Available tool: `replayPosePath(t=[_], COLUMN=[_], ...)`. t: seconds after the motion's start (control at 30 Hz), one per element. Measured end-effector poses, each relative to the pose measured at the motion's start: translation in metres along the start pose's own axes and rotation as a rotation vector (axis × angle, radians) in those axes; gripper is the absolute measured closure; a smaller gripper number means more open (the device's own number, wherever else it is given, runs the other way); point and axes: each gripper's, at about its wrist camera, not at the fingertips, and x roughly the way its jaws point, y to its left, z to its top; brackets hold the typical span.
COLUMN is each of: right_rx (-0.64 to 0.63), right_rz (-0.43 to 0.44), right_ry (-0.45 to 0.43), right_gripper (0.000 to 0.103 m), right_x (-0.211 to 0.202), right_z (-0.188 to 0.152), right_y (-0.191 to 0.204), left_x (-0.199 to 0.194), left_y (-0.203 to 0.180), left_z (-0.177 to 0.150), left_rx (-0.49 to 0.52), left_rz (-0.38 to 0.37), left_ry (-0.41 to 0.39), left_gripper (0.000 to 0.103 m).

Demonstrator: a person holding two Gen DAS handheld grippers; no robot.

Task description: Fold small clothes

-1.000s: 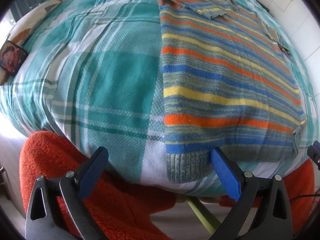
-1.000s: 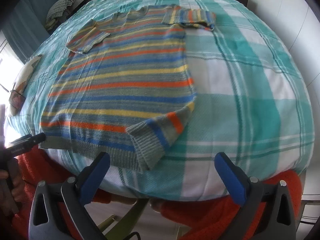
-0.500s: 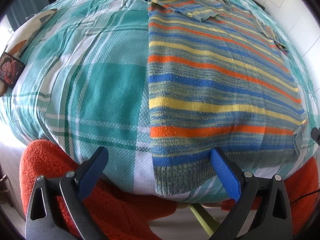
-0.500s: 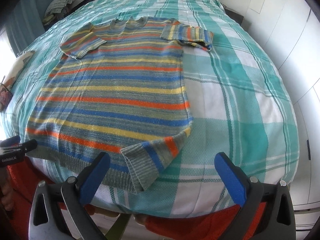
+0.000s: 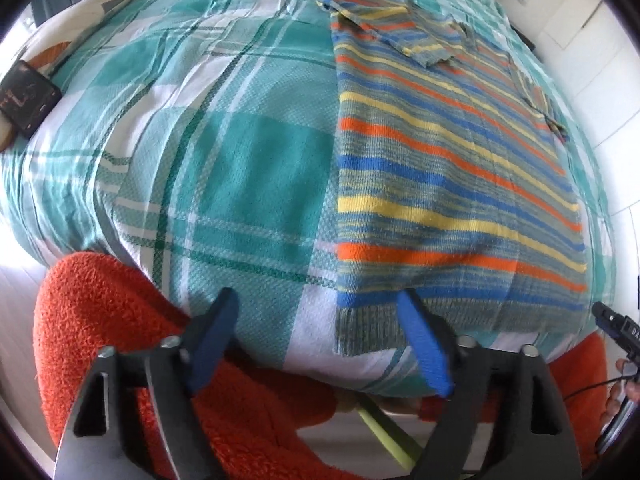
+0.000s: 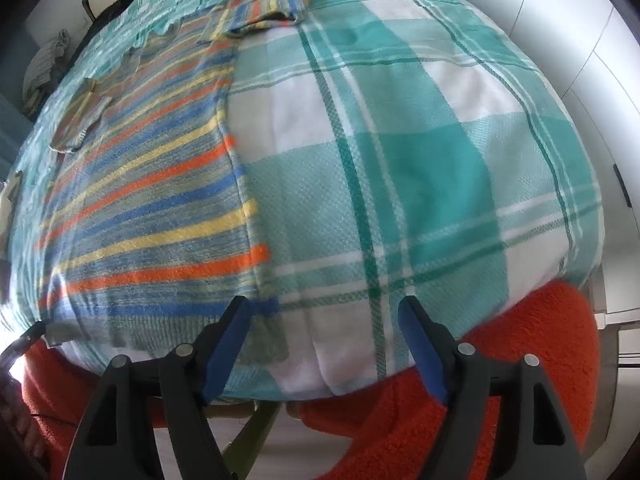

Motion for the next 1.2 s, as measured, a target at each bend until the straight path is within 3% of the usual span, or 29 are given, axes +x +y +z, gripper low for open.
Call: replayPosePath(t=[0.1,0.17,0.2,0.23,0.33,0.47,0.63,0.73,0.87,1.2], right_rx=[0.018,0.002,-0.009,-0.021,-0.07,-0.119,-0.185,-0.192,-0.119,-0.086], right_rz=[0.153,0.15,0.134,0.128,0.207,0.227,0.21,0.178,0.14,0.121], right_ry=[0.024,0.068,0.096,0.107,0.089,0.056,0.067,0.109,0.181,0.179], right_gripper=[0.019,0.018,0.019,0.027,0.098,0.098,0.098,0.098,0.098,0.098], right_x=[0.01,0.035,0.043,0.047,0.035,0.0,-0.036,-0.021,0.03,0.054], right_z=[0.005,0.006,0.004,0.002,0.003,0.007,0.001,-0.005,-0.01,-0.012], right_y=[0.013,0.024,0.027,0.03,0.03,0.028,0.029,0.02,0.003,0.003], left_x=[0.017,0.03,0.032,0.031,0.02,-0.018,-0.05,-0.031,0.019,0.046], left_y=[-0.015,-0.023,-0.024,-0.024,-0.014,0.003,0.0,0.004,0.002,-0.021], left_z=[0.008,0.008,0.006,0.005,0.002,0.001,-0.007,-0.009,-0.004,0.005], left_rx=[0.069,0.097,0.098,0.096,0.053,0.005,0.091,0.113,0.101,0.204], left_rz=[0.012,0.015,0.0,-0.021,-0.061,-0.134,-0.1,-0.04,0.03,0.173], left_ry=[0.02,0.062,0.072,0.077,0.065,0.029,0.012,0.052,0.152,0.169], left_gripper=[0.018,0.039,0.066,0.099,0.102,0.103,0.103,0.103,0.103,0.099])
